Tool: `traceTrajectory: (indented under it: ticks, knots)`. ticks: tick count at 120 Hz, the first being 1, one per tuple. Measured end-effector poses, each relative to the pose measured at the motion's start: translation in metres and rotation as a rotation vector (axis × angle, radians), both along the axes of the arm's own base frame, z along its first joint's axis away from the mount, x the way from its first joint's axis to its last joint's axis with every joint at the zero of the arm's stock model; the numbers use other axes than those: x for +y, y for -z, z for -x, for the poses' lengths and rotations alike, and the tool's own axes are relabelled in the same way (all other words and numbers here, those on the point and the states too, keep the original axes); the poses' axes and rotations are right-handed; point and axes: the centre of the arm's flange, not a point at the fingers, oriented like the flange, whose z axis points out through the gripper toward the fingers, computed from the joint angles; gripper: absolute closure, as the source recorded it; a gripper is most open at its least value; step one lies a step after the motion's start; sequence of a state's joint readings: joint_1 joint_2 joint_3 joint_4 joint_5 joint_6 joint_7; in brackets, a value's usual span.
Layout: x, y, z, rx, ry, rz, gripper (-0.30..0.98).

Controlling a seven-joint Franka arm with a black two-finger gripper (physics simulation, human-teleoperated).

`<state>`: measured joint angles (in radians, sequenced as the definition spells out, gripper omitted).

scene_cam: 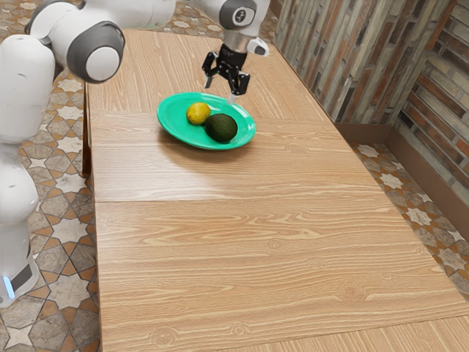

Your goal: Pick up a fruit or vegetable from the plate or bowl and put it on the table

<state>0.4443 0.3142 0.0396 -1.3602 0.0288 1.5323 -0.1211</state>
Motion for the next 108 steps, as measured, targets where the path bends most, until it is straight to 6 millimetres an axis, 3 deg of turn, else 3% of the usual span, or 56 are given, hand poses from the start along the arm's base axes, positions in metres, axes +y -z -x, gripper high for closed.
traceTrajectory:
  ticks: [13,43,61,95,108]
  knots:
    - [0.023,0.008,0.009,-0.015,-0.025,-0.021,0.00]
    - [0.046,0.034,0.014,-0.034,-0.018,-0.043,0.00]
    - [0.044,0.044,0.020,-0.026,0.002,-0.031,0.00]
    - [0.030,0.043,0.044,-0.028,0.031,-0.015,0.00]
    - [0.029,0.048,0.044,-0.033,0.041,-0.016,0.00]
